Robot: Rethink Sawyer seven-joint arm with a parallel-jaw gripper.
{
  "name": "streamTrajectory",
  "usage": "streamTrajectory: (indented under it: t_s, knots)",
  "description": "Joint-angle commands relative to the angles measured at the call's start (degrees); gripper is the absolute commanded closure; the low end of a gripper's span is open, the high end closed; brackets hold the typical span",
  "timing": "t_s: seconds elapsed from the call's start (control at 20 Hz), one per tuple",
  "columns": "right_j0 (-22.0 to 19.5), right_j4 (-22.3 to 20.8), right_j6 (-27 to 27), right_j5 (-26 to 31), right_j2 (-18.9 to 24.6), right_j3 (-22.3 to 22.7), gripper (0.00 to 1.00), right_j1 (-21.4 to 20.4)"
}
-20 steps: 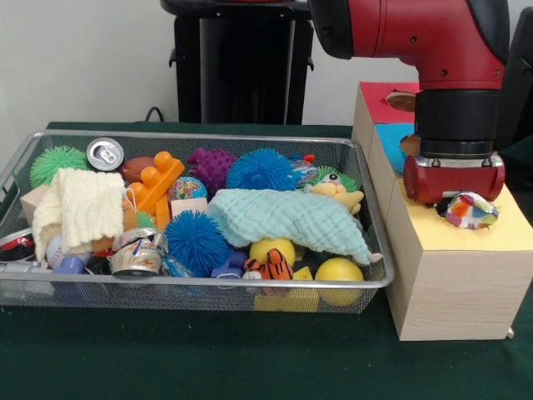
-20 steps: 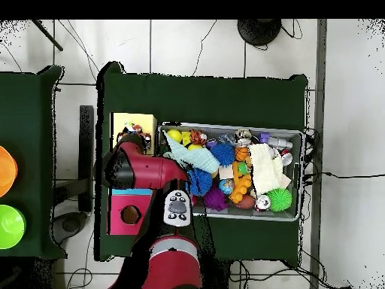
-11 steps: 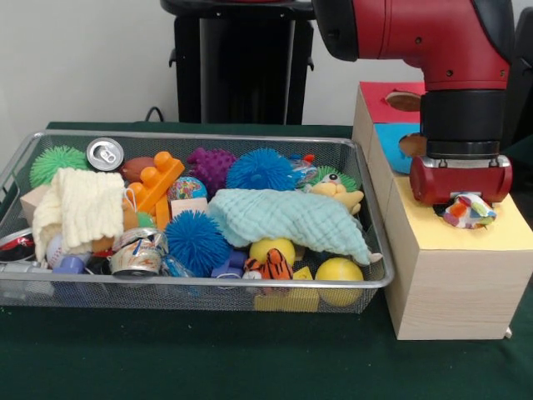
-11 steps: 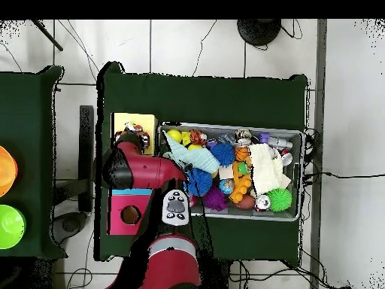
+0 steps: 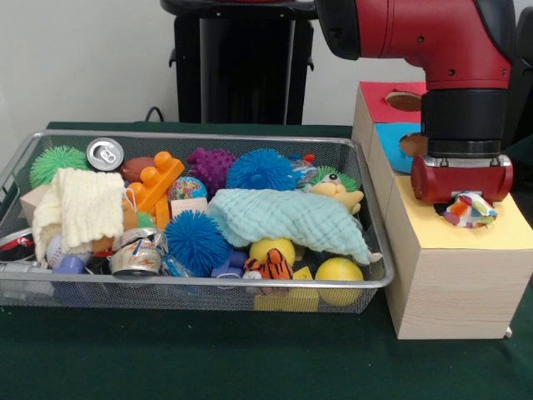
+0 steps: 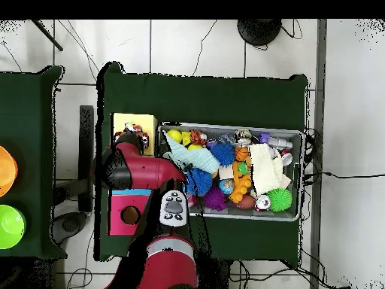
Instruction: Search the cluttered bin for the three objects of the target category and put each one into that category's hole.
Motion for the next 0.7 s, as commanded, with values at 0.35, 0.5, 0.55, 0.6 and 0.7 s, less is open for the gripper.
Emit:
streamTrajectory:
  t_s: [0.35,0.5,0.55,0.6,0.7]
  knots:
    - [-0.4,-1.5,6.8,8.5,-4.1,4.2,1.0,6.7]
    - [-0.4,-1.4,6.7,10.1,-4.1,4.3,1.0,6.5]
    - [-0.4,-1.4,6.7,10.5,-4.0,4.4,1.0,6.2]
    - [-0.5,-1.4,6.6,10.9,-4.0,4.6,1.0,5.8]
    - [-0.8,-1.5,6.5,11.8,-3.4,5.2,1.0,4.4]
